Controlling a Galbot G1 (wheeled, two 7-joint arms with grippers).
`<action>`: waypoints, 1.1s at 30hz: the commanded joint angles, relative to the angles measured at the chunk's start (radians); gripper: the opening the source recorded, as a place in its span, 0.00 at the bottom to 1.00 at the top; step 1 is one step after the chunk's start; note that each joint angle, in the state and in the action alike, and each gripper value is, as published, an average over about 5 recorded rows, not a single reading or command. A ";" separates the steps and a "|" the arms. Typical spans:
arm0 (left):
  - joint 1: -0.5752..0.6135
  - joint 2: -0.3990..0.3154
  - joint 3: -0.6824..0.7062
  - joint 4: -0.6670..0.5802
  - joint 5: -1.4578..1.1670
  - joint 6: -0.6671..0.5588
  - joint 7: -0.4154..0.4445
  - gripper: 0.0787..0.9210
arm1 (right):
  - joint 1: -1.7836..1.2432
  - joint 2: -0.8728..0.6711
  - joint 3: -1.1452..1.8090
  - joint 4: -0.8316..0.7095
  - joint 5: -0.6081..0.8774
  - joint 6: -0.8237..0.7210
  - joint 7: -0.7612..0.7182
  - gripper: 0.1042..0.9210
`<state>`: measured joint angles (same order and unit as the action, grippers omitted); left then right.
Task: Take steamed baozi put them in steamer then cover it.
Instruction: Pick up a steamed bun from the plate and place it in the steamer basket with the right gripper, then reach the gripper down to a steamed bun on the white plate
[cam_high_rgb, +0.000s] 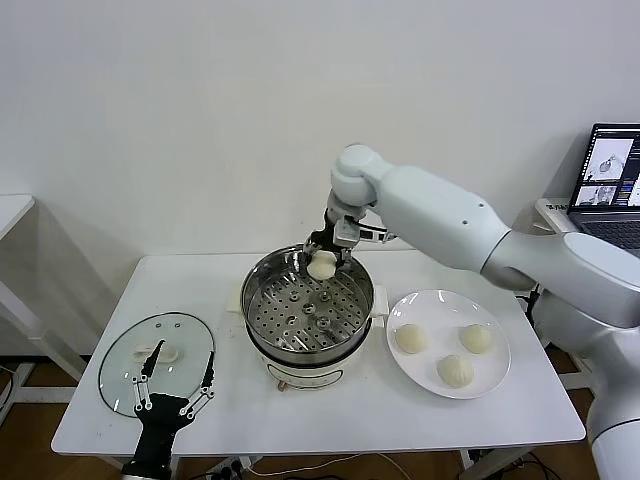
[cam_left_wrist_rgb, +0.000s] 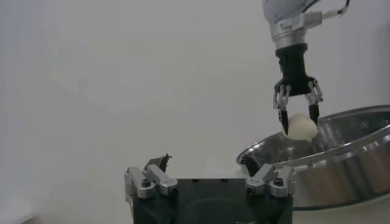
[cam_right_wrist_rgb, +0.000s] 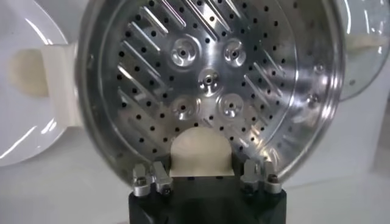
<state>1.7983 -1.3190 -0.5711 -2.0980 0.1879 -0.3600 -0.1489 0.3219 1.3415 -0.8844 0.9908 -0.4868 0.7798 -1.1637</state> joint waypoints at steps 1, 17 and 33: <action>0.001 0.000 -0.004 0.000 -0.001 -0.002 -0.001 0.88 | -0.053 0.077 0.007 -0.073 -0.083 0.020 0.011 0.69; 0.003 0.001 -0.018 -0.014 -0.017 -0.001 -0.004 0.88 | -0.037 0.065 0.036 -0.043 -0.026 -0.027 -0.030 0.87; -0.004 0.015 -0.004 -0.019 -0.013 0.022 -0.005 0.88 | 0.278 -0.364 -0.281 -0.011 0.902 -0.786 -0.148 0.88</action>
<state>1.7956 -1.3063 -0.5808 -2.1161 0.1716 -0.3514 -0.1533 0.4582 1.1915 -0.9681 0.9883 -0.0504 0.3886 -1.2924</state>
